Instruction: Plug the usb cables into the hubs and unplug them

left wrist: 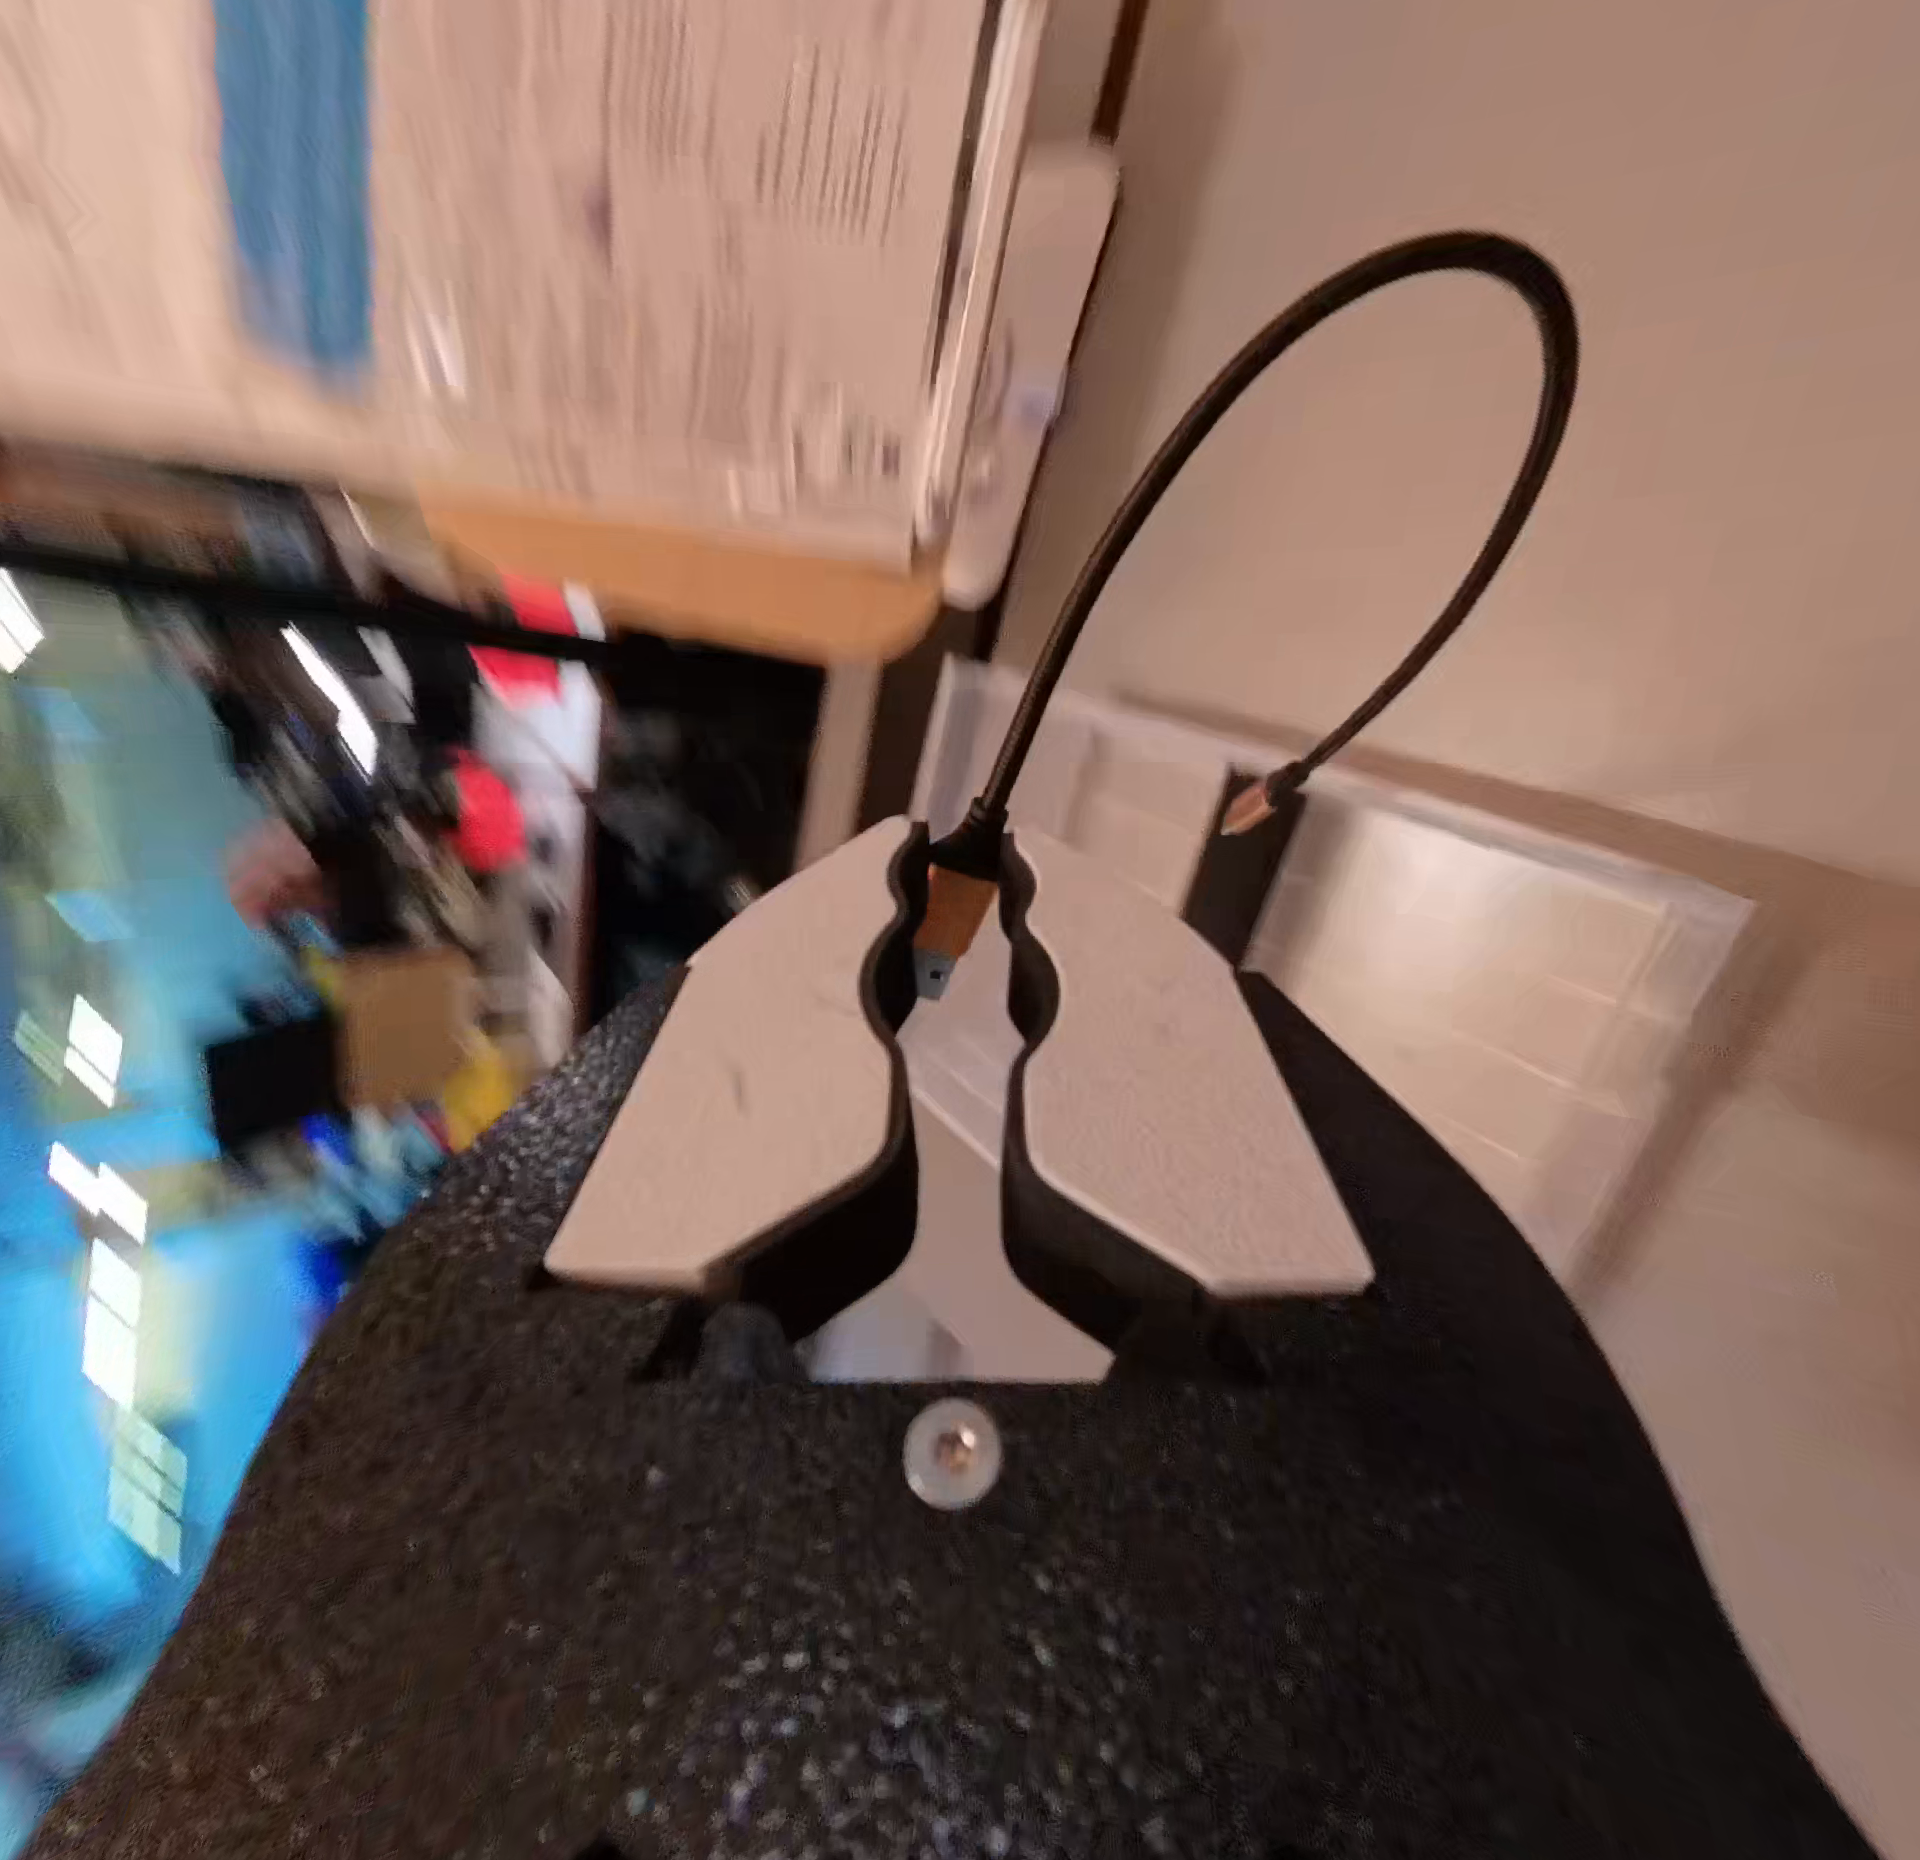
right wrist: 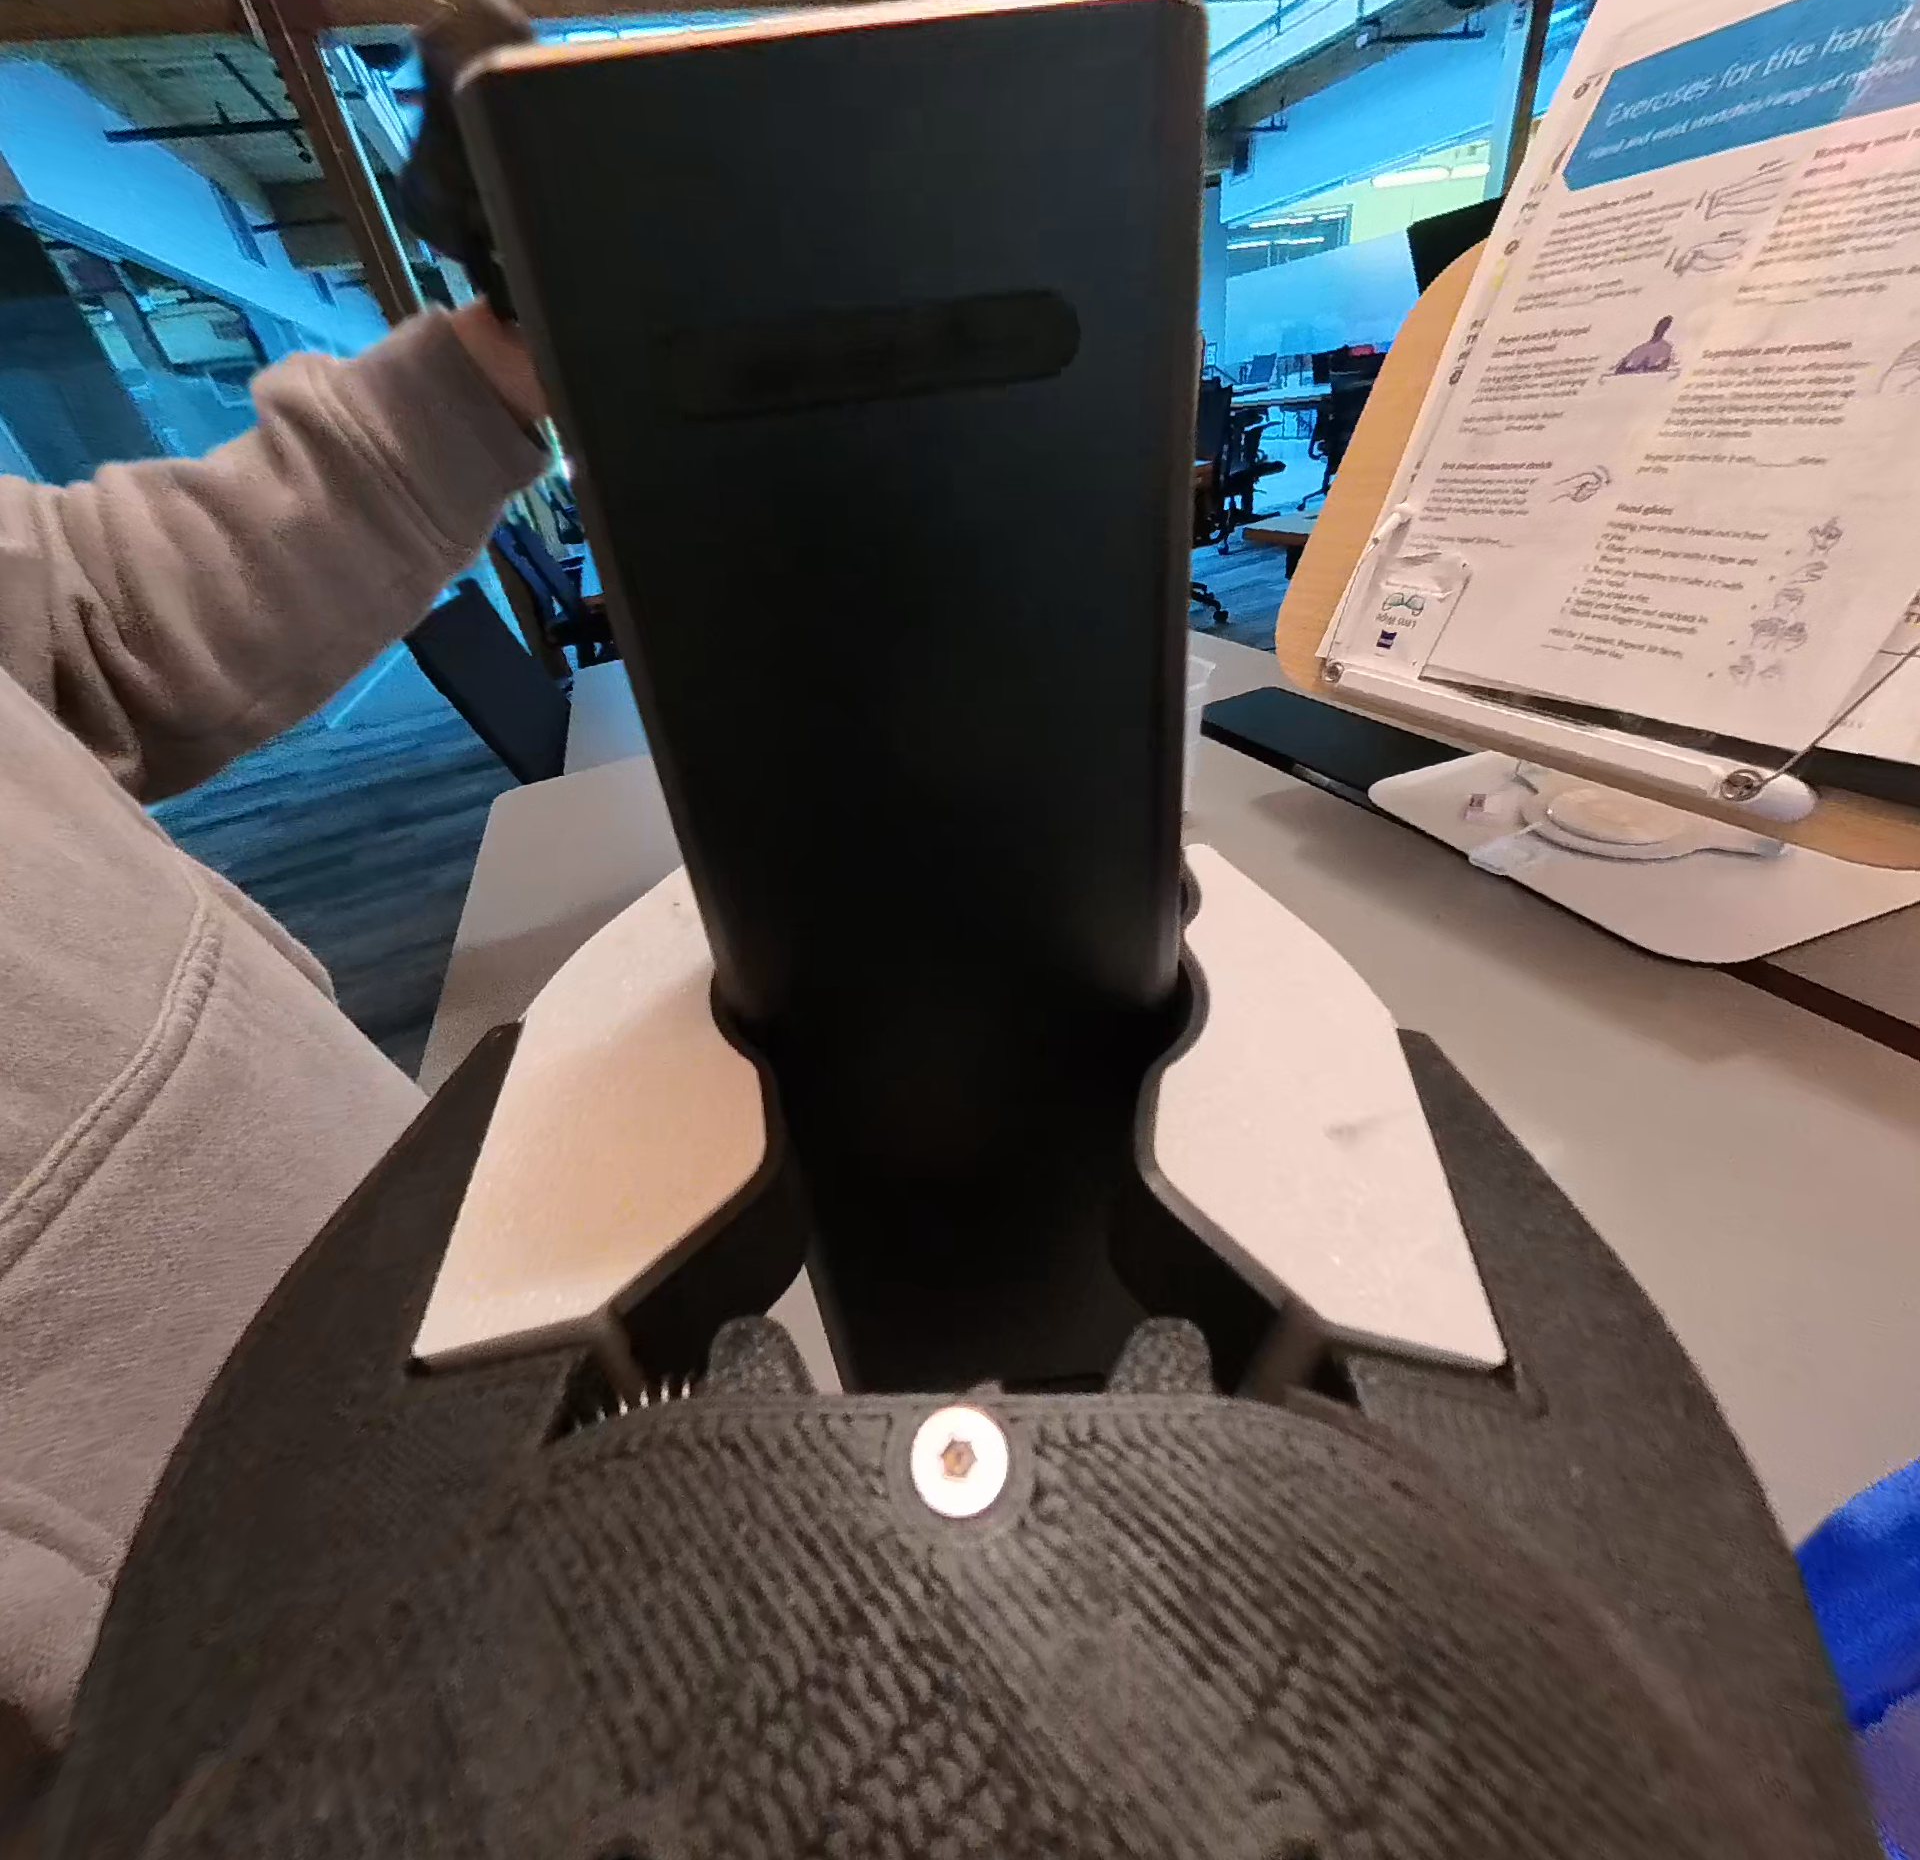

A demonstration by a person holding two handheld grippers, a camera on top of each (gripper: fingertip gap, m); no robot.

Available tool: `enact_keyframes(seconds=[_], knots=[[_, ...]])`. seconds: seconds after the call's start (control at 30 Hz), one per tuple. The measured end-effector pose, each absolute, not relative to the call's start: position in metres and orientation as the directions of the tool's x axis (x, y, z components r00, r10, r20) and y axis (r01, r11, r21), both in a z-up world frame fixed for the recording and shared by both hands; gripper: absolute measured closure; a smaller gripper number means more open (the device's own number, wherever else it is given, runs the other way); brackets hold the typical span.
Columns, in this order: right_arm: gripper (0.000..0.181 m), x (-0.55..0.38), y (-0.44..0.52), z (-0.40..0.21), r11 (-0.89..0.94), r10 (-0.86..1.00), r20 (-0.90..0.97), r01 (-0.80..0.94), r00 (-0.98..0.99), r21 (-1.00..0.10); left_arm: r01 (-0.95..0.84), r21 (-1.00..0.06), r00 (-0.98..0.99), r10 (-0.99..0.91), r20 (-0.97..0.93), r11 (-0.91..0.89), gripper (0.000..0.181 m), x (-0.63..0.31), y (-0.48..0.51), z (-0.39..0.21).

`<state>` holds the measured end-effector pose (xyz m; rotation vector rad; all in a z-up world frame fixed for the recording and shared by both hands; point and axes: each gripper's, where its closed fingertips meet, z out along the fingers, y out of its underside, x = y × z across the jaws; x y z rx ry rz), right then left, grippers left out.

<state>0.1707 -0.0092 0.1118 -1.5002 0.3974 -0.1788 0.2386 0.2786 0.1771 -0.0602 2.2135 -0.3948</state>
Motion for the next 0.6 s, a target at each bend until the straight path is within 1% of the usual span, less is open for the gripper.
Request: enact_keyframes(seconds=[0.03,0.1,0.2,0.23,0.27,0.33,0.43,0.47,0.53,0.6], knots=[[0.106,0.171,-0.010,0.112,0.073,-0.356,-0.145,-0.127,0.923,-0.989,0.220,-0.236,-0.597,-0.060,-0.800,0.947,0.169,0.233,0.256,0.184],[0.106,0.173,-0.011,0.112,0.072,-0.361,-0.141,-0.123,0.922,-0.990,0.380,-0.100,-0.553,0.139,-0.822,0.920,0.170,0.224,0.218,0.174],[0.106,0.174,-0.014,0.112,0.074,-0.371,-0.140,-0.121,0.918,-0.990,0.522,0.137,-0.468,0.417,-0.779,0.842,0.169,0.217,0.178,0.124],[0.106,0.174,-0.016,0.111,0.075,-0.377,-0.140,-0.121,0.916,-0.990,0.562,0.190,-0.436,0.483,-0.759,0.805,0.169,0.215,0.165,0.104],[0.106,0.174,-0.018,0.110,0.077,-0.383,-0.142,-0.121,0.913,-0.990,0.600,0.214,-0.416,0.529,-0.740,0.771,0.169,0.212,0.153,0.082],[0.106,0.172,-0.022,0.109,0.083,-0.388,-0.148,-0.125,0.910,-0.989,0.650,0.205,-0.419,0.571,-0.706,0.731,0.169,0.205,0.132,0.040],[0.106,0.170,-0.027,0.105,0.091,-0.402,-0.157,-0.131,0.902,-0.987,0.668,0.142,-0.444,0.544,-0.712,0.731,0.169,0.203,0.106,-0.002],[0.106,0.169,-0.029,0.104,0.090,-0.407,-0.160,-0.134,0.899,-0.987,0.665,0.104,-0.448,0.507,-0.737,0.739,0.169,0.204,0.097,-0.009],[0.106,0.168,-0.032,0.103,0.094,-0.413,-0.162,-0.135,0.896,-0.986,0.640,-0.011,-0.516,0.419,-0.747,0.768,0.168,0.204,0.086,-0.024],[0.106,0.168,-0.034,0.102,0.099,-0.417,-0.167,-0.137,0.893,-0.986,0.536,-0.128,-0.617,0.284,-0.734,0.834,0.158,0.212,0.086,-0.032]])
